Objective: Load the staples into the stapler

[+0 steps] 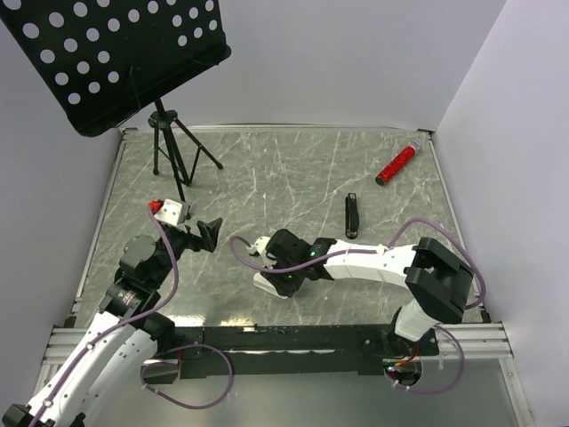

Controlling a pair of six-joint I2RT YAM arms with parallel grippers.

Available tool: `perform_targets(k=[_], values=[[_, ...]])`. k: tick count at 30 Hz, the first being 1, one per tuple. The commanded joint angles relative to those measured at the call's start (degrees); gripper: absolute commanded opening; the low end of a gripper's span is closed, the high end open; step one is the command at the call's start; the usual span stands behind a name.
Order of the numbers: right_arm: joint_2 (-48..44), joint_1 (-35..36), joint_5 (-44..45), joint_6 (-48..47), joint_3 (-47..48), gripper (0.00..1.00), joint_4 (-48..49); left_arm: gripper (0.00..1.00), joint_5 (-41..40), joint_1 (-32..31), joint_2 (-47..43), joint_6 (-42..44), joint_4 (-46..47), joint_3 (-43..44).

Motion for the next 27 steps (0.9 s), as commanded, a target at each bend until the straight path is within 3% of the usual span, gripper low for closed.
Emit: perform_targets(k=[1,5,8,10,17,22,24,27], values=[[-0.93,0.18,-0.14,-2.49,0.62,0.37,6.24,0.97,6.71,0.14,0.43,1.93,2.93,-0.63],[-4.62,0.09,0.65,-1.44,-0.87,0.74,5.54,0.97,13.58,0.22,4.64,2.55,2.67,0.15],[-10.15,-0.17,3.36,0.48,-3.24,0.92,5.89,0.97,19.36,0.14,7.98,2.64,3.28,0.42],[-15.23,-1.05,7.04,1.46,-5.51,0.98,6.24,0.97,22.54,0.14,10.09,2.82,3.37,0.95],[-32.91,-10.71,11.99,9.72,-14.13,1.00,10.71,0.97,32.05,-3.54,21.43,4.49,1.26,4.72],[-48.99,-14.32,15.93,11.32,-23.88,1.00,21.16,0.97,28.01,-16.27,31.61,14.15,-4.88,9.20],[-54.34,-14.50,15.33,9.48,-27.92,1.00,26.69,0.97,29.41,-18.05,34.70,15.47,-7.08,11.75],[-57.53,-14.59,16.73,10.60,-27.25,1.00,23.06,0.97,29.33,-22.87,39.89,18.36,-9.71,14.65]])
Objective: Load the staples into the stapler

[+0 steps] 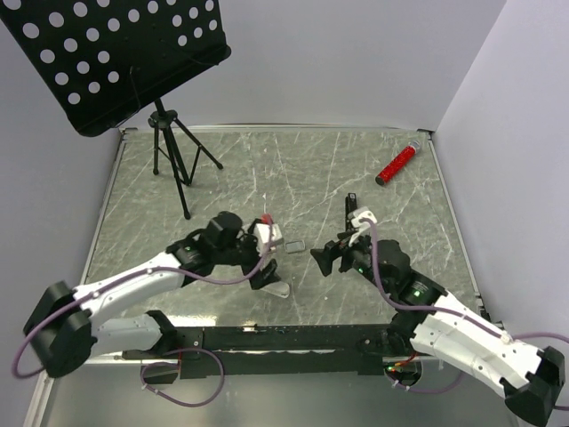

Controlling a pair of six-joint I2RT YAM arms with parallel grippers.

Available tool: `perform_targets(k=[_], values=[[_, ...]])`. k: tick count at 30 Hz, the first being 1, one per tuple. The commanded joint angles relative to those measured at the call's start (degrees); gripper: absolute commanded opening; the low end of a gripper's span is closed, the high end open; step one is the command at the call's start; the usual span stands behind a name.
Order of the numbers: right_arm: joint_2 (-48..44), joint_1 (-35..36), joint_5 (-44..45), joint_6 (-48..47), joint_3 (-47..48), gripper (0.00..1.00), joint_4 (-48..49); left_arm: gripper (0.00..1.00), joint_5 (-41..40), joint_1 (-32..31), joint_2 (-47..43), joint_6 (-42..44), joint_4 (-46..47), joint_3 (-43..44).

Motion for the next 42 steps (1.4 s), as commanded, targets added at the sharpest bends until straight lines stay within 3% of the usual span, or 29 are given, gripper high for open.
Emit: perform_targets(k=[1,8,10,14,18,25,28,29,31,32,37,42], values=[[-3.71,-0.31,2.74,0.93,1.11,1.00,2.43,0.97,1.05,-4.90,6.08,7.20,-4.92,4.97],[-3.70,-0.40,-0.51,1.27,2.09,1.00,-0.41,0.95,-2.03,-10.09,16.46,13.53,-11.95,12.00],[-4.15,-0.32,-0.60,2.24,1.38,1.00,0.12,0.88,-3.17,-10.97,19.54,14.15,-13.61,13.23],[-5.37,-0.31,0.02,4.09,0.06,1.00,0.38,0.84,-5.11,-12.55,23.15,15.56,-14.59,15.26],[-6.26,-0.23,0.72,4.97,-0.73,1.00,0.12,0.68,-5.98,-13.25,25.52,16.00,-14.94,16.23],[-6.78,-0.31,2.13,5.58,-1.35,1.00,0.21,0.66,-8.19,-14.05,28.51,16.53,-15.38,16.93],[-6.52,-0.31,2.13,6.11,-1.52,1.00,0.65,0.57,-9.50,-14.22,28.78,16.09,-14.07,16.84],[-6.35,-0.40,2.39,6.37,-1.52,0.99,0.73,0.49,-10.81,-14.22,28.86,15.83,-13.37,16.76],[-5.56,-0.31,2.22,6.81,-1.17,1.00,0.65,0.42,-11.61,-14.22,28.78,15.91,-13.36,16.84],[-5.21,-0.31,1.96,7.07,-1.00,1.00,0.65,0.32,-11.87,-14.22,28.43,15.82,-13.45,16.84],[-2.40,-0.31,3.26,10.05,1.02,1.00,-1.01,0.04,-12.84,-14.14,24.39,13.81,-10.38,14.83],[5.06,-1.28,3.72,14.89,7.69,1.00,-6.55,0.01,-15.39,-12.82,14.73,6.45,-2.04,9.12]])
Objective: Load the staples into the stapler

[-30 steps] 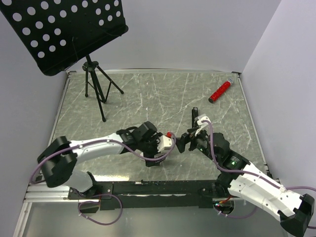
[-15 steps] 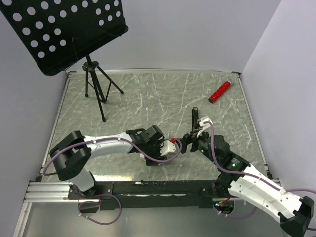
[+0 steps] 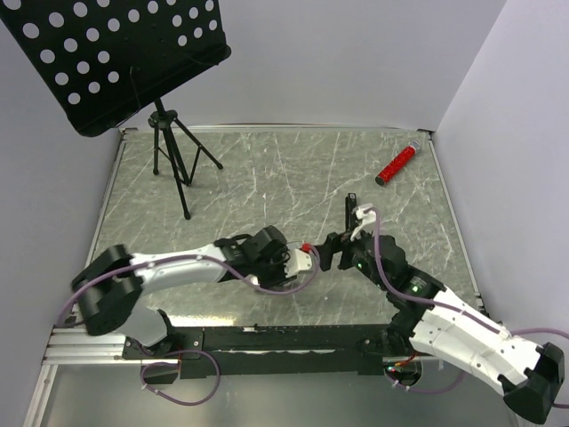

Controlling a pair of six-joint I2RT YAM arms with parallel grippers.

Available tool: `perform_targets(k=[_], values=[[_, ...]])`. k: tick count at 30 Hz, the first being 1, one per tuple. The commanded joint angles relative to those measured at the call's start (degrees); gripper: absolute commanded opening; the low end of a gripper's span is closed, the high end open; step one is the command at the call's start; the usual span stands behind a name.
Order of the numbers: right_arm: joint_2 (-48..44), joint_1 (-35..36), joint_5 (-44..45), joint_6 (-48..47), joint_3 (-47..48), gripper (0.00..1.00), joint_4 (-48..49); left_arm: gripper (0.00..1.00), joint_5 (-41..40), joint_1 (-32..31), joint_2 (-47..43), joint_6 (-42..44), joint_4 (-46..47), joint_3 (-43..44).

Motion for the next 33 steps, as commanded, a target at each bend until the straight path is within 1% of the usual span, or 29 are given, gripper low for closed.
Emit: perform_targets(k=[1,3,4,6,9,10,12,14,18,23,27,29,32,33], values=[[6.02,-0.89,-1.09,6.48,7.50,1.00,-2.88,0.01,-2.52,1.87,-11.57,-7.72,12.13,-3.37],[8.99,-1.77,-4.42,9.11,10.05,1.00,-3.68,0.01,-3.31,2.84,-14.66,-11.57,15.31,-6.35],[9.88,-2.20,-5.75,9.83,10.84,1.00,-4.03,0.01,-3.92,3.71,-17.46,-12.81,18.71,-7.32],[11.99,-2.64,-8.12,11.84,12.86,1.00,-4.04,0.01,-4.54,4.33,-20.20,-16.14,21.55,-10.05],[14.11,-2.82,-13.12,13.78,15.06,1.00,-4.03,0.01,-5.60,5.13,-26.08,-19.32,26.65,-13.30],[14.63,-2.82,-14.36,14.22,15.59,1.00,-3.86,0.01,-5.86,5.13,-27.14,-21.85,27.79,-14.00],[16.22,-2.74,-16.12,16.23,16.73,0.99,-3.25,0.01,-5.51,5.30,-28.73,-24.24,31.22,-15.67],[17.44,-2.73,-19.20,17.39,16.92,0.96,-0.89,0.01,-5.07,5.30,-30.58,-25.83,34.46,-16.99],[18.42,-2.73,-20.26,20.99,15.87,0.86,1.67,0.01,-4.28,5.30,-33.12,-28.64,38.52,-18.58],[17.89,-3.08,-19.56,21.87,15.07,0.78,2.20,0.01,-3.31,5.22,-33.75,-29.53,40.10,-18.49],[17.80,-3.17,-20.17,22.93,14.81,0.69,3.09,0.01,-2.44,5.30,-33.48,-30.40,41.94,-18.32],[17.98,-3.26,-19.74,23.71,14.63,0.66,2.12,0.01,-2.08,5.30,-33.39,-30.75,42.65,-18.14],[17.10,-3.26,-17.54,25.38,13.76,0.53,0.72,0.01,-1.64,5.30,-33.22,-30.76,43.27,-17.70],[16.75,-3.44,-16.84,25.74,13.58,0.46,0.54,0.01,-1.56,5.30,-33.39,-30.76,43.36,-17.61]])
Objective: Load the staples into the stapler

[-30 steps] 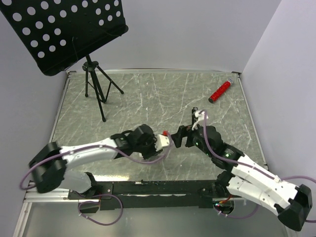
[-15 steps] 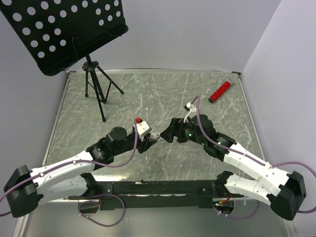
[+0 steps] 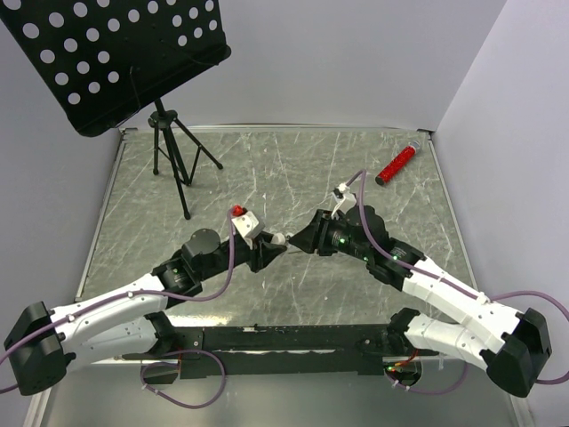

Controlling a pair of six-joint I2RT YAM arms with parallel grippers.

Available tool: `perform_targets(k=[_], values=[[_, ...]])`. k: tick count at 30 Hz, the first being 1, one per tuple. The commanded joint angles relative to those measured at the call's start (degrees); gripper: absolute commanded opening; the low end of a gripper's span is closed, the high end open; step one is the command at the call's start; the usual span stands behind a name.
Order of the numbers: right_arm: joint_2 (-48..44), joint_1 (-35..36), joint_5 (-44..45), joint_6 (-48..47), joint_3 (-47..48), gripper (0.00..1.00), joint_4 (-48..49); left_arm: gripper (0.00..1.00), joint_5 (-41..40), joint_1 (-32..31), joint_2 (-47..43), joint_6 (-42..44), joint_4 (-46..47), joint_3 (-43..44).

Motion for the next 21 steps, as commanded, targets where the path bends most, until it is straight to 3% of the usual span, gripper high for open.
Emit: perform_targets(k=[1,13,16,17,18,21], values=[[-2.02,-0.73,2.77,2.99,-0.87,0.44,-0.29,0.01,2.93,-0.05,-0.81,-1.34,7.71,1.38],[0.69,-0.90,-1.27,5.53,0.54,0.40,3.74,0.01,6.18,-1.37,2.71,1.56,8.94,5.25],[0.35,-1.69,-2.41,6.59,0.27,0.18,4.45,0.01,2.76,-1.37,1.31,1.30,9.82,4.64],[-0.09,-2.30,-3.02,6.85,0.10,0.05,4.45,0.01,0.14,-1.28,-0.09,1.13,10.08,4.20],[-1.05,-3.01,-3.55,7.20,-0.08,0.00,4.88,0.01,-1.71,-1.28,-0.97,1.12,10.78,3.06],[-3.16,-7.13,-6.97,10.10,-2.27,0.00,7.60,0.01,-7.16,-1.19,-5.19,0.69,11.84,0.34]])
